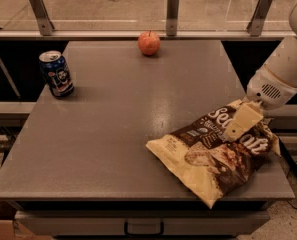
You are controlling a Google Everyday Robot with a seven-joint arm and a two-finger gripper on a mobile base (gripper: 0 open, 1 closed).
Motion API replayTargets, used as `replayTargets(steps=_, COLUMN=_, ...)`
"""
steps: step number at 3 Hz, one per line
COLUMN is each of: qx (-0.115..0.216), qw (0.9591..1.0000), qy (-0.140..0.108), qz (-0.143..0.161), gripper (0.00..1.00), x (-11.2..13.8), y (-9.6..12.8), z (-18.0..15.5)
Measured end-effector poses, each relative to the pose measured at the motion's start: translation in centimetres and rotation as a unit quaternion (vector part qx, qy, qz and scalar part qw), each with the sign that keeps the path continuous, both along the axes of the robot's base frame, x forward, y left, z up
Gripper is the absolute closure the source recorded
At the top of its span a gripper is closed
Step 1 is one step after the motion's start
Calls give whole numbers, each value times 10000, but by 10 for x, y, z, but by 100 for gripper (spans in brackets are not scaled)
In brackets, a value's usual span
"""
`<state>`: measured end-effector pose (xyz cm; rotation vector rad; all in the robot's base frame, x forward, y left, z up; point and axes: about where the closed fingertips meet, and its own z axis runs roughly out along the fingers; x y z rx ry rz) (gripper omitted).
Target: Move brown chip bag near apple
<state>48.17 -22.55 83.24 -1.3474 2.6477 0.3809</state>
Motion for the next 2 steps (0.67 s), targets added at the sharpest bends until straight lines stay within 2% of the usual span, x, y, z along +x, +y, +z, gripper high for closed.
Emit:
replayTargets(steps=1, qx=1, qw=10000, qy=-1, qz=0, gripper=87, x=0, y=0, z=3)
replayTargets(steps=2, qx=44, qw=9987, qy=-510, qz=34, gripper=100, x=27, y=-6, z=21)
